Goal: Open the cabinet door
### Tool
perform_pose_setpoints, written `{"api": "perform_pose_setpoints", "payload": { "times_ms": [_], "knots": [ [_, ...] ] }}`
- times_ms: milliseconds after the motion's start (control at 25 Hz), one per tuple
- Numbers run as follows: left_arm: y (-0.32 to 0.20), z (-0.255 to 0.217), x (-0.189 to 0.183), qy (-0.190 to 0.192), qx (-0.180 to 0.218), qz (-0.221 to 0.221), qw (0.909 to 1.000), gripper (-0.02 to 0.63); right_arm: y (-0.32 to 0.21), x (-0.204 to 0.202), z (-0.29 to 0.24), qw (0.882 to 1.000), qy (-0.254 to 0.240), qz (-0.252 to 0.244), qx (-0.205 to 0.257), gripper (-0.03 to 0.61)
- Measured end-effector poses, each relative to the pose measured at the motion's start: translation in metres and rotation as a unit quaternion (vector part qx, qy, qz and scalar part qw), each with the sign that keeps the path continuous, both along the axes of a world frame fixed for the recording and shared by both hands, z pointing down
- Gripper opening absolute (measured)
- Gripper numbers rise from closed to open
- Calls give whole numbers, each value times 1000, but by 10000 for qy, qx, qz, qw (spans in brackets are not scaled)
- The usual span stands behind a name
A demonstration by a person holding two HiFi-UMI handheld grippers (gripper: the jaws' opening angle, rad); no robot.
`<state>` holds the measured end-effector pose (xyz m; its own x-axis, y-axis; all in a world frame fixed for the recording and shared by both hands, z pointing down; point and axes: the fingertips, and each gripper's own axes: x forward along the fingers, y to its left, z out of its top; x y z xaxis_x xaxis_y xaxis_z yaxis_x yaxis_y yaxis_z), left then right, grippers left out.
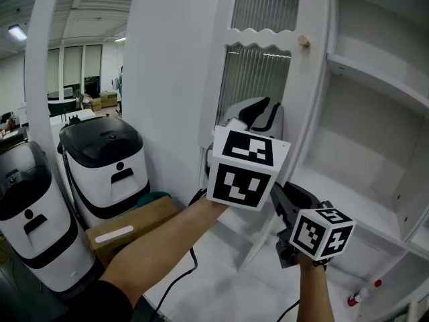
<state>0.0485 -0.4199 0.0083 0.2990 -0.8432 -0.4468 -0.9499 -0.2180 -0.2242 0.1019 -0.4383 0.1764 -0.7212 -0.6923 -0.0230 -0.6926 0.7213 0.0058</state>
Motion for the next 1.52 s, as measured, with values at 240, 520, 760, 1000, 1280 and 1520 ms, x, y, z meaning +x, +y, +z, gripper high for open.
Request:
{"api": "perform_pose_setpoints", "payload": {
  "times_ms": [240,520,760,1000,1280,1520],
  "knots": [
    [3,39,-9,-37,-386,-221,9990,73,7,-1,1,10000,-56,6,-9,83],
    [11,71,-17,-64,-699,-291,9971,57,17,-4,1,9999,-73,95,-9,80],
    [27,94,-29,-37,-919,-106,9957,51,32,-18,0,9995,-43,325,12,80],
    [40,113,-40,17,-1195,192,9926,44,46,-34,-2,9984,-36,568,-8,80],
    [50,137,-36,53,-1483,477,9878,43,57,-39,-1,9967,-29,806,-23,80],
    [58,144,-38,142,-1542,588,9862,37,64,-45,0,9952,-31,977,-44,80]
  ]
}}
